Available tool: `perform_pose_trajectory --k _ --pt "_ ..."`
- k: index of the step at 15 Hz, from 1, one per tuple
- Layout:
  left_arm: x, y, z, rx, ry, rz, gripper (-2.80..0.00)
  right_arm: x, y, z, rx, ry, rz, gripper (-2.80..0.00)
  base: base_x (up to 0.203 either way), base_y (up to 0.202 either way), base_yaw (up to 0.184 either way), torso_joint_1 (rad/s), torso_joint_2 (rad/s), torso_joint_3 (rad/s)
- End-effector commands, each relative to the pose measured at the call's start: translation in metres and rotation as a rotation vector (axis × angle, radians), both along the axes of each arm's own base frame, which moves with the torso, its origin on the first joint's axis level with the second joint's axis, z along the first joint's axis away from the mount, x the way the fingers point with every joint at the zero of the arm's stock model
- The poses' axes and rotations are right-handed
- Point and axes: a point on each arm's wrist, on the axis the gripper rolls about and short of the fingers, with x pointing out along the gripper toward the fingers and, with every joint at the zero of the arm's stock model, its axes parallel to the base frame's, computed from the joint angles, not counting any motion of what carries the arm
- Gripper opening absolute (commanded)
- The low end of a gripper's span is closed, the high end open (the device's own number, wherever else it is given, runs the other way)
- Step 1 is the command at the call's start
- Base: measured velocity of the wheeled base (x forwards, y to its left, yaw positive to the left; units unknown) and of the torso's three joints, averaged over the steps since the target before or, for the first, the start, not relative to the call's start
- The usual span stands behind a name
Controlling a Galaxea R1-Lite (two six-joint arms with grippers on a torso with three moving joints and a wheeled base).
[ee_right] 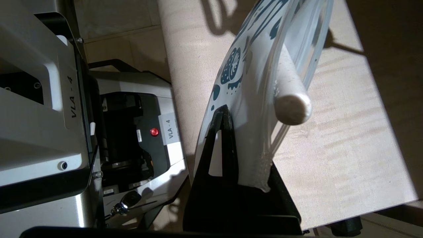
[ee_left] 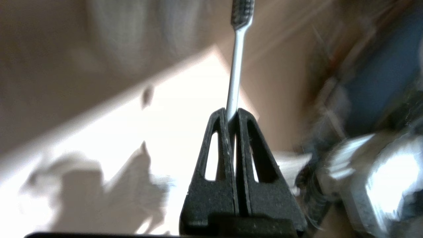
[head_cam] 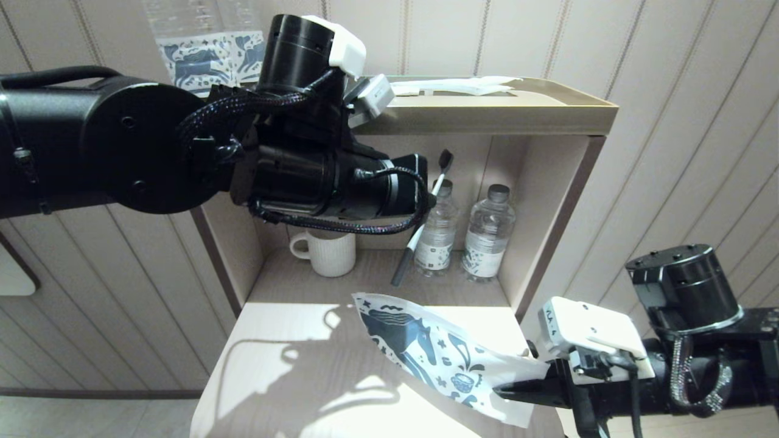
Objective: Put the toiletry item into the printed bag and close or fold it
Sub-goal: Place the toothbrush in the storage bag
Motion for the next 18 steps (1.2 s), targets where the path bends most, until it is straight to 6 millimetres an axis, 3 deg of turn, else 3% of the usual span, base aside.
perform_pose_trajectory --k 1,5,15,18 --pt "-0.015 0.011 -0.012 0.067 0.011 -0.084 -2.80 -0.002 0.003 -0.003 -0.006 0.008 0.020 -2.80 0.000 0.000 0.000 0.000 0.00 0.000" --pt "-0.038 0.030 -0.015 0.134 -0.166 -0.395 -2.80 -0.002 0.003 -0.004 -0.010 0.005 0.026 -2.80 0.000 0.000 0.000 0.007 0.00 -0.001" --pt "-0.037 0.030 -0.014 0.137 -0.235 -0.470 -2.80 0.001 0.005 -0.006 -0.014 0.015 0.028 -2.80 0.000 0.000 0.000 0.000 0.00 0.000" --pt "-0.039 0.026 -0.009 0.090 -0.280 -0.472 -2.80 0.012 0.006 -0.006 -0.011 0.021 0.005 -2.80 0.000 0.000 0.000 0.000 0.00 0.000"
